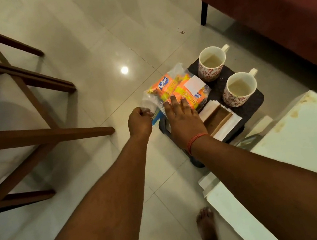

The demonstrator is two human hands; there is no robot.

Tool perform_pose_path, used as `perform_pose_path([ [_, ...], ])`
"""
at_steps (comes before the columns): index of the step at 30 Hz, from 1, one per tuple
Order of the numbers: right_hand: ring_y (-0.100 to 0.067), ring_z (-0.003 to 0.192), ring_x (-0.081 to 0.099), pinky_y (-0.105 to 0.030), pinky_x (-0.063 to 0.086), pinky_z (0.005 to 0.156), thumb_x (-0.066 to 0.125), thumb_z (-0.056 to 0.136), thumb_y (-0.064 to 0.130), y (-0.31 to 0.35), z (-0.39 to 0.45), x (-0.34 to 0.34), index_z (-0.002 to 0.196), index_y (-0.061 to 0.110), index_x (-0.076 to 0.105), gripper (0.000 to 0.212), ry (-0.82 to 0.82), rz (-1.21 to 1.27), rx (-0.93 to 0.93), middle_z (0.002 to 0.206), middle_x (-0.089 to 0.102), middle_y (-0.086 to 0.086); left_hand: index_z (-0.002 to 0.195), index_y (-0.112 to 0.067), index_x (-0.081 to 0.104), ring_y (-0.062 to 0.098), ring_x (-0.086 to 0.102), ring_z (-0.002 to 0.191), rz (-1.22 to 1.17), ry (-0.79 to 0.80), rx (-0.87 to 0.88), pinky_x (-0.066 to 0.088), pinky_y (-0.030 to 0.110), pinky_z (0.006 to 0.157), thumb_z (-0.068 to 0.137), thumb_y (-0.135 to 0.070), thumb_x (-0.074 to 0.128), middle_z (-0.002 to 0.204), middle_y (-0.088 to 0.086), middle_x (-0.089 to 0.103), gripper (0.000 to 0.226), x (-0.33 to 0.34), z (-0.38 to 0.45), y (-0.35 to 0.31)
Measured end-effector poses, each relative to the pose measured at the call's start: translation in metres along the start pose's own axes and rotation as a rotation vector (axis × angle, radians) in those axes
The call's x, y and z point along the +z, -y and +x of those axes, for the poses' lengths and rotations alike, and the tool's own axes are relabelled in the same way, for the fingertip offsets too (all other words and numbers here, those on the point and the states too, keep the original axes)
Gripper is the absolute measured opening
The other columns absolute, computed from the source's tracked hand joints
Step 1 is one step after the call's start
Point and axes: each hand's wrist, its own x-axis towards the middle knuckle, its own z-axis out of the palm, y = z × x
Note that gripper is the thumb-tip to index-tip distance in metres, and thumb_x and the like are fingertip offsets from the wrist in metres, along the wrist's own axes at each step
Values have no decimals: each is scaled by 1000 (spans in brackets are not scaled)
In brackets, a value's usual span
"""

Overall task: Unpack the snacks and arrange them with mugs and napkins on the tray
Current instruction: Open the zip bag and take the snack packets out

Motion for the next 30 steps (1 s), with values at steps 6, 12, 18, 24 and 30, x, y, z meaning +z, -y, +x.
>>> perform_pose_path([
  [6,-39,148,17,-54,35,113,51,97,9,10,-6,-51,156,15,11,71,-12,178,-62,164,10,-11,103,-17,61,12,61,91,30,-107,308,46,10,73,100,-19,53,97,-4,62,9,-37,-54,-48],
  [12,-29,139,40,-42,36,113,56,95,4,19,-43,-126,153,25,24,70,85,666,-61,159,30,-5,102,-13,65,4,62,84,-42,-90,531,45,5,72,100,-14,50,90,-4,65,15,-93,-152,-120],
  [18,-23,119,56,-31,43,99,46,100,12,-5,-138,-199,144,18,39,45,45,731,25,138,54,-10,92,-12,67,12,64,84,-68,63,539,50,18,75,97,-14,54,87,0,69,14,-99,-258,-161],
  [24,-28,133,47,-32,33,112,57,93,28,-86,-292,-200,143,18,39,54,-94,676,262,142,51,-9,88,-14,66,10,62,80,-48,229,347,51,16,68,94,-14,56,87,2,66,11,-41,-389,-153],
  [30,-29,147,26,-43,27,118,50,90,7,-182,-481,-205,148,19,34,62,-242,446,497,159,30,-7,81,-18,68,28,69,89,-157,440,186,59,45,85,90,-13,63,94,11,70,12,59,-530,-137],
])
